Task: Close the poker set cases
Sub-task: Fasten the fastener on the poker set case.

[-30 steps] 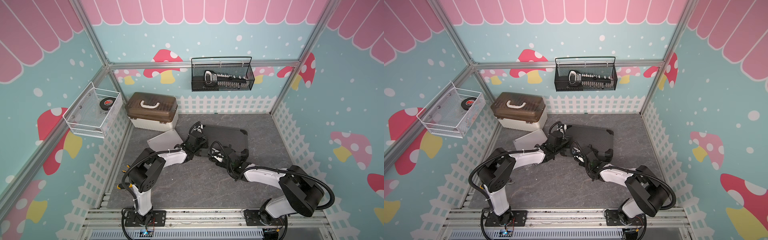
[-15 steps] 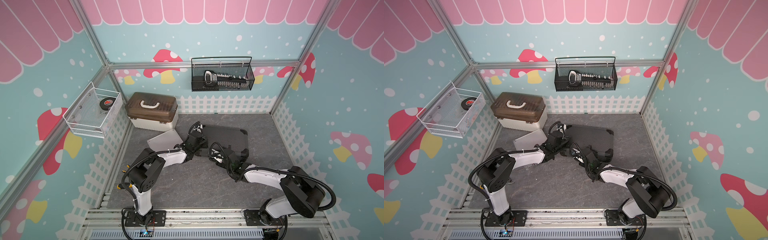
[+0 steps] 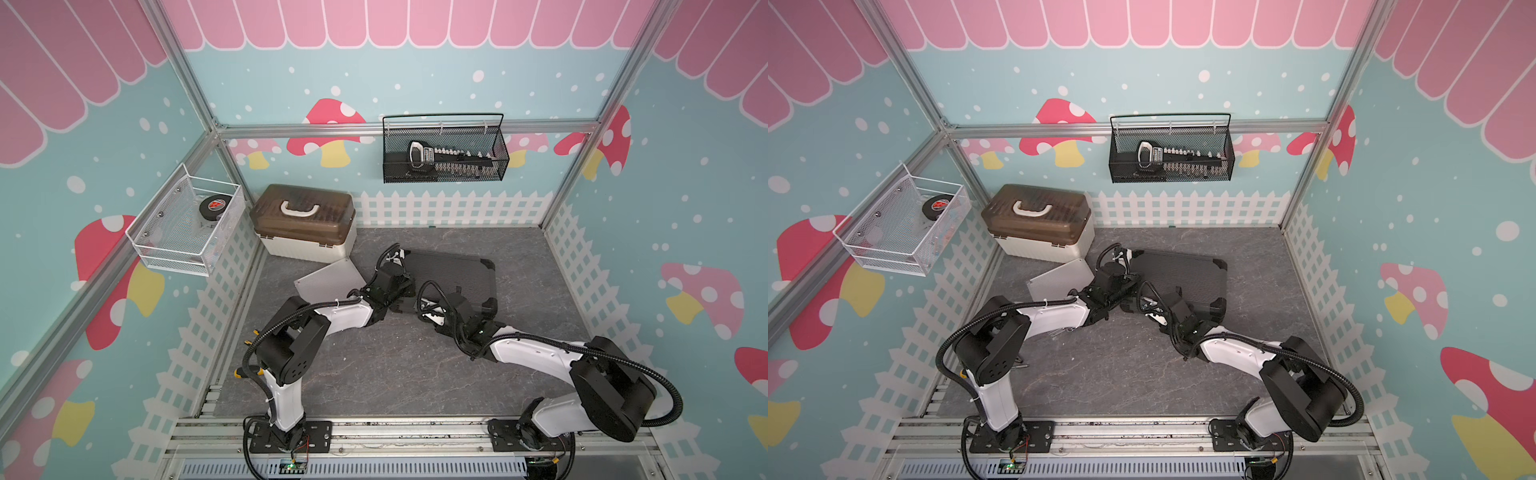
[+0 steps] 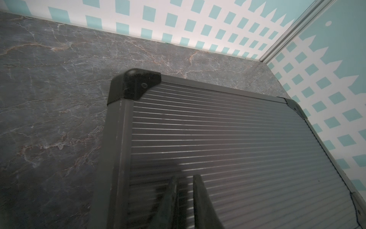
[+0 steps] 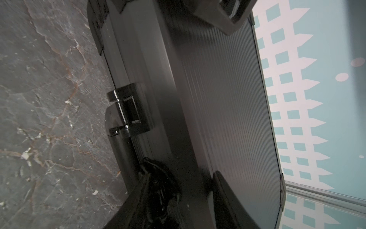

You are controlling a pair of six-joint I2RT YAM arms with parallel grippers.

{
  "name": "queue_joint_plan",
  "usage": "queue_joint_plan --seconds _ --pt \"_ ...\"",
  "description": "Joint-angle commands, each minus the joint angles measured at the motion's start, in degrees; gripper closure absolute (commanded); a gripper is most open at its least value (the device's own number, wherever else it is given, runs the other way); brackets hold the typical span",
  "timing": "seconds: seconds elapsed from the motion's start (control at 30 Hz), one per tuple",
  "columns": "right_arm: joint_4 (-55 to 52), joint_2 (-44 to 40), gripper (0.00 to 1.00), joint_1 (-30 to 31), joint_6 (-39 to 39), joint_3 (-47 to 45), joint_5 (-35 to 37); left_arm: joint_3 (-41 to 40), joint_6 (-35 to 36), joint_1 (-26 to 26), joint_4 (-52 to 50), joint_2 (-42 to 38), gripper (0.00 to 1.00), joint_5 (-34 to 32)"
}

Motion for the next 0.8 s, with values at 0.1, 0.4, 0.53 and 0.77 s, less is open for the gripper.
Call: queue_joint_plan --seconds 0.1,0.4,0.53,0.77 --pt "-3.2 0.6 0.65 -1.8 -0.5 1.3 -0.4 -2.3 -1.1 0.3 -9.2 2.2 0.83 0.5" --pt "-7.4 2.0 0.76 -5.2 -0.3 3.0 -9.2 -2.4 -0.8 0.3 -9.4 1.8 0.84 0.2" --pt "-9.5 3.3 0.80 -7.5 0.2 4.6 -13.5 -2.4 -0.8 0.4 -9.5 1.6 0.84 0.1" --pt "-10.8 5.6 0.84 -12.2 1.9 6.2 -20.4 -2.5 -1.1 0.3 -9.7 1.0 0.84 0.1"
